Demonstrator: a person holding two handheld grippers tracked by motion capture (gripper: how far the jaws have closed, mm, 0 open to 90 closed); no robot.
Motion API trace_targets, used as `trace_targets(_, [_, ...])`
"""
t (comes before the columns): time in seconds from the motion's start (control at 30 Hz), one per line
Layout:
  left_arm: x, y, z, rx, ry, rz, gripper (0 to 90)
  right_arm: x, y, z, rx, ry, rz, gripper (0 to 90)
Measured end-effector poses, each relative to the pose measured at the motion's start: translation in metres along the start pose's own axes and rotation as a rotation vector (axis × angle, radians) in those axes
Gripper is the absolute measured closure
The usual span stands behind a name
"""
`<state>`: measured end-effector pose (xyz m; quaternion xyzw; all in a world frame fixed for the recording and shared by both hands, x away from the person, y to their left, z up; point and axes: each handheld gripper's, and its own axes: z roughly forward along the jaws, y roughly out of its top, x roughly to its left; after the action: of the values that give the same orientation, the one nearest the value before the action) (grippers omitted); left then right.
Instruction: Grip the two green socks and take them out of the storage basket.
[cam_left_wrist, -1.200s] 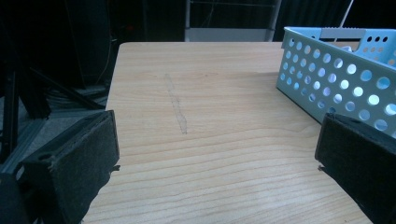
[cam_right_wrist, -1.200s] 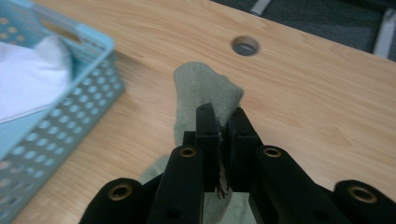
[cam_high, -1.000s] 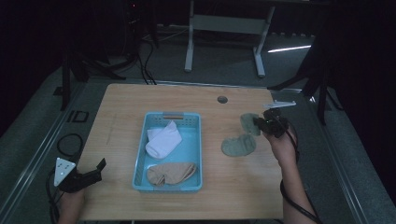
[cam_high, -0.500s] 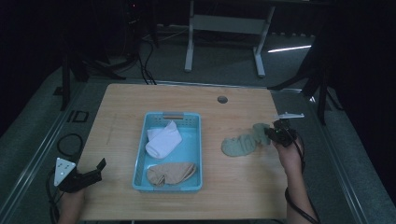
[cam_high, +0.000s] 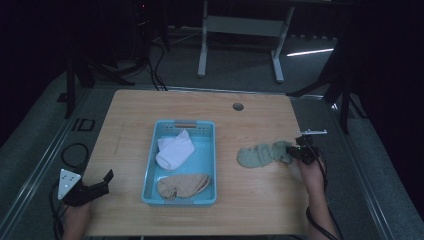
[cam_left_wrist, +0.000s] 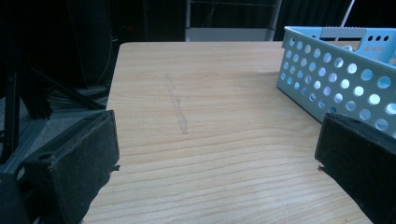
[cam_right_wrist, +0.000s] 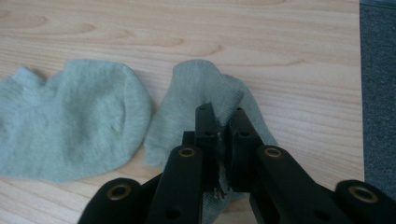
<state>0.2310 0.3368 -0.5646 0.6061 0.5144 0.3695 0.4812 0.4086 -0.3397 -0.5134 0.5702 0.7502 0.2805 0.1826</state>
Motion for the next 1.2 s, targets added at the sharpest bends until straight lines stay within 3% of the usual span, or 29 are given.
trace_targets(0.2, [0.0, 0.0, 0.0, 0.001, 0.001, 0.0, 0.0, -0.002, -0.002, -0.005, -0.018, 0.014, 0.001, 62.0])
trace_targets(0.23, [0.0, 0.0, 0.0, 0.001, 0.001, 0.0, 0.0, -0.002, -0.002, -0.005, -0.018, 0.014, 0.001, 62.0])
trace_targets(0.27, [0.0, 0.0, 0.0, 0.001, 0.001, 0.0, 0.0, -0.002, -0.001, -0.01, -0.034, 0.009, -0.012, 48.8])
trace_targets(0.37, [0.0, 0.0, 0.0, 0.001, 0.001, 0.0, 0.0, -0.002, 0.0, -0.014, -0.049, 0.017, -0.013, 42.1])
trace_targets(0.4, [0.0, 0.0, 0.0, 0.001, 0.001, -0.001, 0.0, -0.001, 0.001, -0.019, -0.069, 0.017, -0.012, 32.9])
trace_targets(0.43, [0.0, 0.0, 0.0, 0.001, 0.001, -0.001, 0.0, -0.001, 0.001, -0.019, -0.069, 0.017, -0.012, 32.9])
trace_targets(0.53, [0.0, 0.0, 0.0, 0.0, 0.002, -0.006, 0.0, 0.0, -0.001, -0.028, -0.097, 0.053, -0.016, 19.8])
trace_targets(0.7, [0.0, 0.0, 0.0, 0.0, 0.001, -0.005, 0.0, 0.006, -0.007, -0.03, -0.074, 0.048, -0.071, 14.7])
trace_targets(1.2, [0.0, 0.0, 0.0, 0.0, 0.002, -0.005, 0.0, 0.005, -0.033, -0.04, -0.176, 0.064, -0.034, 14.4])
